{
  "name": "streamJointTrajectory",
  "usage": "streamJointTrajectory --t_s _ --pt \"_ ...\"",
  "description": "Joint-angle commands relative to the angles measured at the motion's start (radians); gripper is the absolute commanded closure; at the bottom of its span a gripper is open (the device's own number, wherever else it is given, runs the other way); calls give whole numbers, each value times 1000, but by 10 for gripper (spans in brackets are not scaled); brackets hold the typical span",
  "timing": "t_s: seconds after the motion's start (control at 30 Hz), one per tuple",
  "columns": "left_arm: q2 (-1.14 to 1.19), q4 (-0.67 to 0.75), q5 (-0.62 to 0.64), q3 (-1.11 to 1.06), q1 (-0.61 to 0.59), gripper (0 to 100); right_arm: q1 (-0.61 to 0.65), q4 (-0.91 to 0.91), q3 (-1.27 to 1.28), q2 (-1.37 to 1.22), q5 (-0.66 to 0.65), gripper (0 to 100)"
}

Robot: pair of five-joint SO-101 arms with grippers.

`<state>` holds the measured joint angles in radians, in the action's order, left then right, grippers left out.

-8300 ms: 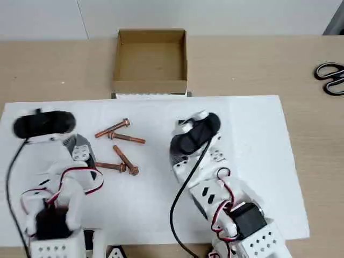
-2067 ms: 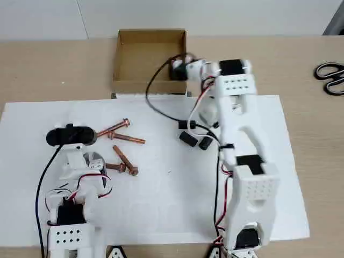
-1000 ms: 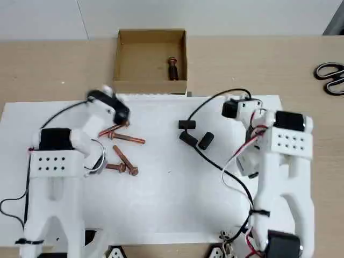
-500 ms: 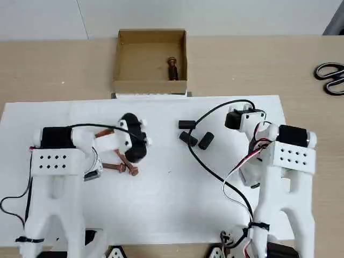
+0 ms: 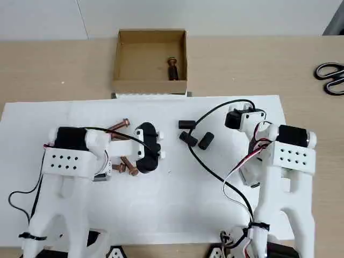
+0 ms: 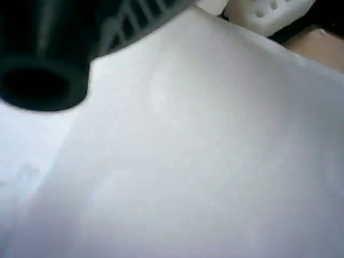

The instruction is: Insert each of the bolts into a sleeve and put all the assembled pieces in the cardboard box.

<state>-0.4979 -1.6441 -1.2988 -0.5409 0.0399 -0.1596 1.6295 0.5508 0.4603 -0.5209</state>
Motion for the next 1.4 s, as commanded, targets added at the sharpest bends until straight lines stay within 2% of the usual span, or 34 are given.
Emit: streamJointTrajectory --t_s 0.0,0.37,0.67,0.9,1.37 --pt "0 109 -103 -58 8 884 -7 -13 -5 28 -6 993" --pt "3 172 -121 -125 23 884 -7 -5 -5 28 -6 995" --pt "184 287 -121 -104 18 884 -8 -4 -5 28 -8 995" --pt "290 298 -121 -61 21 885 -10 -2 -5 28 -9 995" --pt "359 359 -117 -54 15 886 -8 -2 -5 28 -9 995"
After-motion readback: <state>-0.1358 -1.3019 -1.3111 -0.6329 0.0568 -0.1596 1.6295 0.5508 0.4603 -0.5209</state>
